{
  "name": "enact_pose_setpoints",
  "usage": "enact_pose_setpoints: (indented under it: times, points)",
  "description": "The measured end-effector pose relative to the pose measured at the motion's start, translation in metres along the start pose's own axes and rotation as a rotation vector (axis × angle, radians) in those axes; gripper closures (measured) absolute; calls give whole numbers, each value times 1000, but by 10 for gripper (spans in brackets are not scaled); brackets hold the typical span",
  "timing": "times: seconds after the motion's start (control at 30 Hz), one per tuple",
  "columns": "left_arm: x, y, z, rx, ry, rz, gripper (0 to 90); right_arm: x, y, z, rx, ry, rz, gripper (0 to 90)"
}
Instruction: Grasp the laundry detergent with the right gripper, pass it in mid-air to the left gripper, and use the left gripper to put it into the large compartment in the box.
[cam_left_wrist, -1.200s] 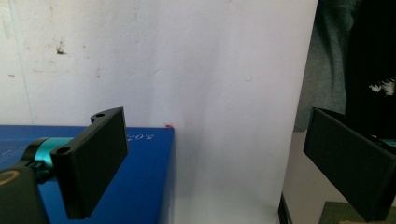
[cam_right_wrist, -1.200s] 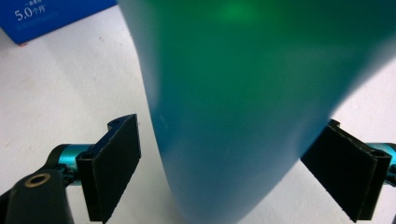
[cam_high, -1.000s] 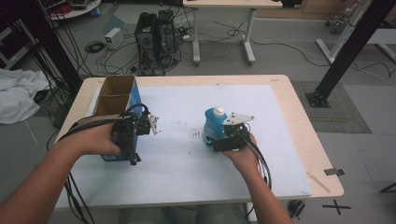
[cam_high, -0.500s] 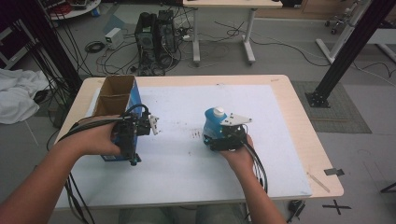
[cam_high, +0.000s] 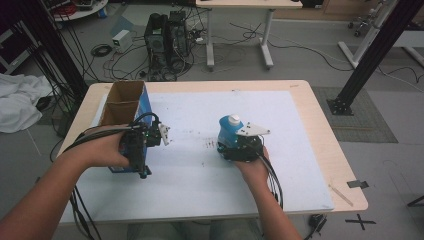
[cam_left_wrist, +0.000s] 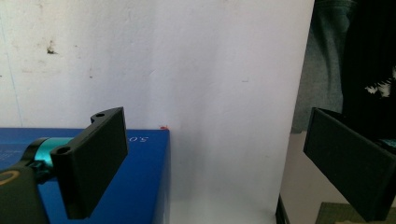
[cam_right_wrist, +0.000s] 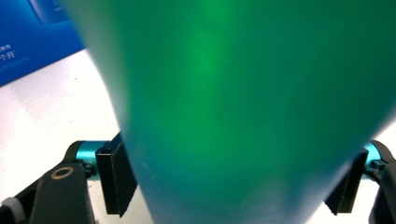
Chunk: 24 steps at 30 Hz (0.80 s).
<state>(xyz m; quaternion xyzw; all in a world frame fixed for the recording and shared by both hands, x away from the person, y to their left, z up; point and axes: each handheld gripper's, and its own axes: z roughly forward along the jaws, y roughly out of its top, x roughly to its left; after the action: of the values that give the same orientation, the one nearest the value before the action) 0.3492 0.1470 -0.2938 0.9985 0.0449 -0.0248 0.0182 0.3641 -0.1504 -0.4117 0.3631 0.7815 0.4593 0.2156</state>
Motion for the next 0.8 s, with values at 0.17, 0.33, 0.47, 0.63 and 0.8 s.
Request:
enact_pose_setpoints:
  times: [0.17, 0.33, 0.47, 0.63, 0.8]
  points:
    - [1, 2, 0, 1, -6, 2, 64, 0, -2, -1, -15, -10, 2, 233]
    - [0, 3, 2, -1, -4, 4, 64, 2, -4, -1, -26, -12, 16, 251]
    - [0, 3, 3, -3, -3, 2, 64, 4, -6, -1, -45, -21, 15, 273]
    - [1, 4, 3, 2, -10, 5, 64, 4, -7, -1, -77, -26, -10, 312]
    - [0, 5, 3, 4, -3, 1, 64, 5, -7, -1, -84, -35, -11, 332]
